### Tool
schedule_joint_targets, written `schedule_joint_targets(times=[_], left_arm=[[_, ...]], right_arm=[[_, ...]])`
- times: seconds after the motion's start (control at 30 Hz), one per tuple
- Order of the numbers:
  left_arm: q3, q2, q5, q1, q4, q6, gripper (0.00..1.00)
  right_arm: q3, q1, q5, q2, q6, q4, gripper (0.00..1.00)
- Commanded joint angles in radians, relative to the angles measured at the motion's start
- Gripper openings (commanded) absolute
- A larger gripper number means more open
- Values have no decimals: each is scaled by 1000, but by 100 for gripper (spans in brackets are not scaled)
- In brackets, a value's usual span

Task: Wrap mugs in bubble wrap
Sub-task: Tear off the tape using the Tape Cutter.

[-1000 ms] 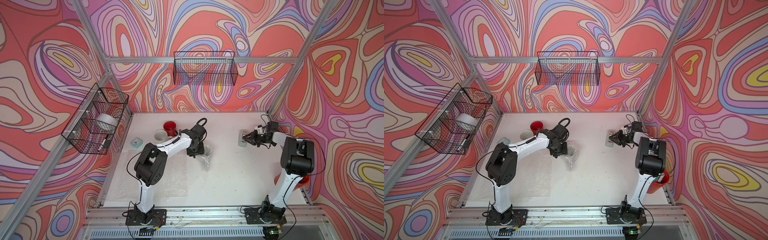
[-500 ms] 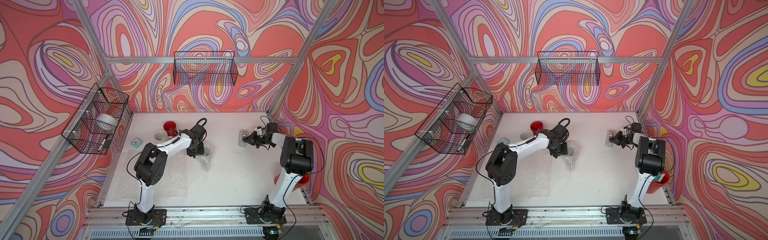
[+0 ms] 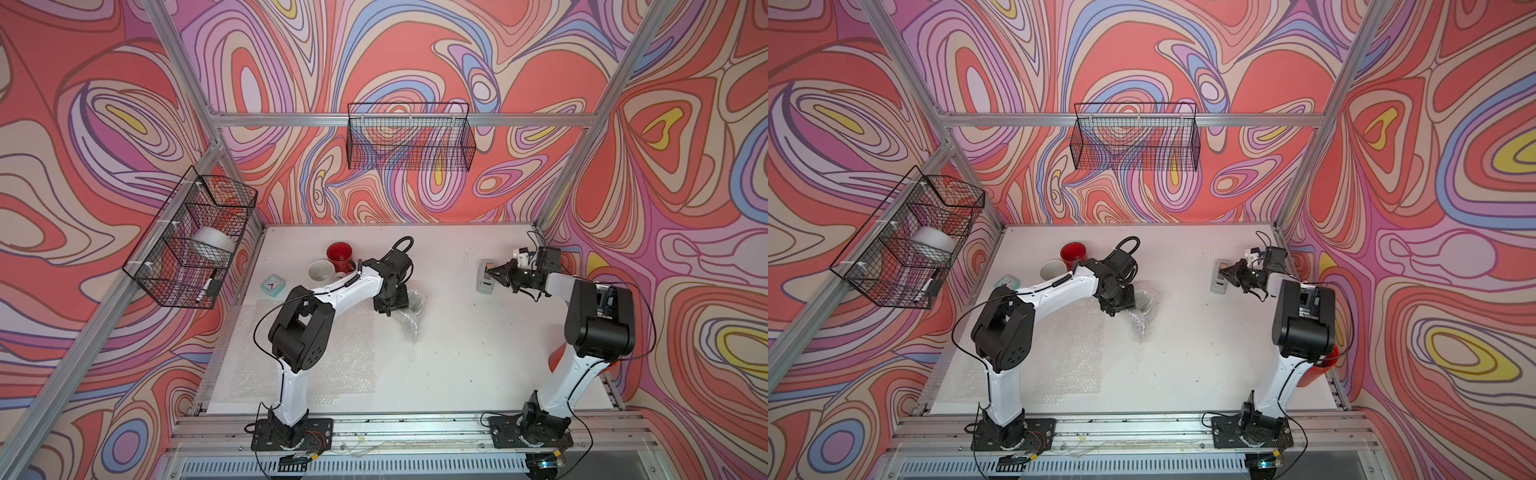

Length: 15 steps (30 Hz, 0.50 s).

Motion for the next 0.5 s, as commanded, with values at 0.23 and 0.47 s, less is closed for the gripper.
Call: schedule_joint_targets(times=[0.23, 0.47], left_arm=[[-14, 29, -21, 7, -51, -15, 50], [-12, 32, -16, 8, -48, -22, 50]], right_arm=[[-90, 12, -21, -166, -53, -113, 0], [-147, 17, -17, -261, -83, -187, 0]])
